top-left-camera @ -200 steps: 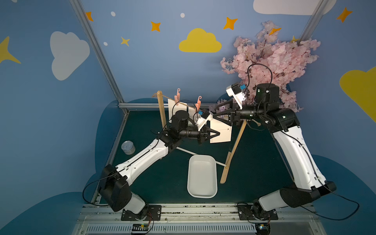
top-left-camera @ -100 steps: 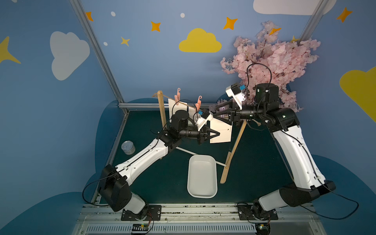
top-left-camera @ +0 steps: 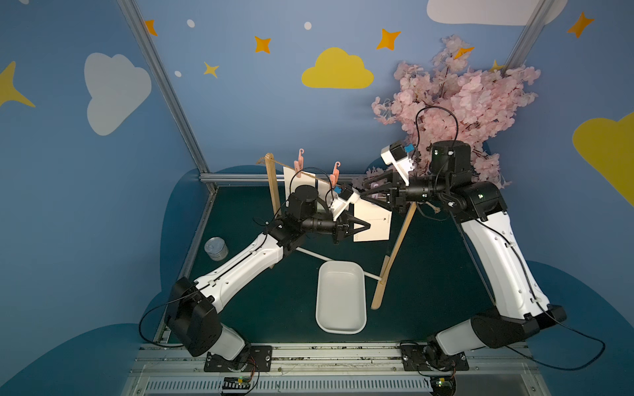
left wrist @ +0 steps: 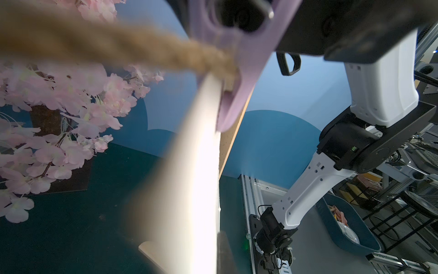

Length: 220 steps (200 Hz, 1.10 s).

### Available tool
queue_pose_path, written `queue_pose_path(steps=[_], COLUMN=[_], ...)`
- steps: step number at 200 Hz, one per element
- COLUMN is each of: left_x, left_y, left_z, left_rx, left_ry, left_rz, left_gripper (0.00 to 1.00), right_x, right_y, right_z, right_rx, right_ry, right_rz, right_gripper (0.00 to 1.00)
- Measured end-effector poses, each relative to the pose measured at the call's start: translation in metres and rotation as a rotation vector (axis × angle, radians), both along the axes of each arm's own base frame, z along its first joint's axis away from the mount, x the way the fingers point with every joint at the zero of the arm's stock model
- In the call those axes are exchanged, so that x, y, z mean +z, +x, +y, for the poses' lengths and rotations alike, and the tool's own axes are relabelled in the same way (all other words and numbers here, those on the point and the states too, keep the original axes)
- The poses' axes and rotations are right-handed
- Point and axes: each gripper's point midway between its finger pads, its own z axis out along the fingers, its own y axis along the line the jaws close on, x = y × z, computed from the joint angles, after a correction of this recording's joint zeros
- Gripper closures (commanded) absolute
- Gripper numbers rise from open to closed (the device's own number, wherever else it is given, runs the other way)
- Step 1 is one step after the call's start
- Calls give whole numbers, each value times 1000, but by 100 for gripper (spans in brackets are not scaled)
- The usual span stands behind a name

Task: Remove the postcards from the strings
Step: Remove the clamp from the clothesline.

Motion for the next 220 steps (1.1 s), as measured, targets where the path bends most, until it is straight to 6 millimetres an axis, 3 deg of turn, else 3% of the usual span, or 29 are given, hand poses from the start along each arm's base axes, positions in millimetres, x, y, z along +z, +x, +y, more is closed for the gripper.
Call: queue_pose_path(steps=[91,220], left_x=[-1,0], left_y=[0,-2], left_z=[1,1], left_rx=[-4,-15], left_ry=[2,-1], left_rz=[4,5], left_gripper=[97,97], right_x=[0,1], right_y=[0,0], right_z=[-1,-3], right_rx=[-2,-7], right_ry=[-2,-3], right_rz=[0,-1], right_gripper=[57,69])
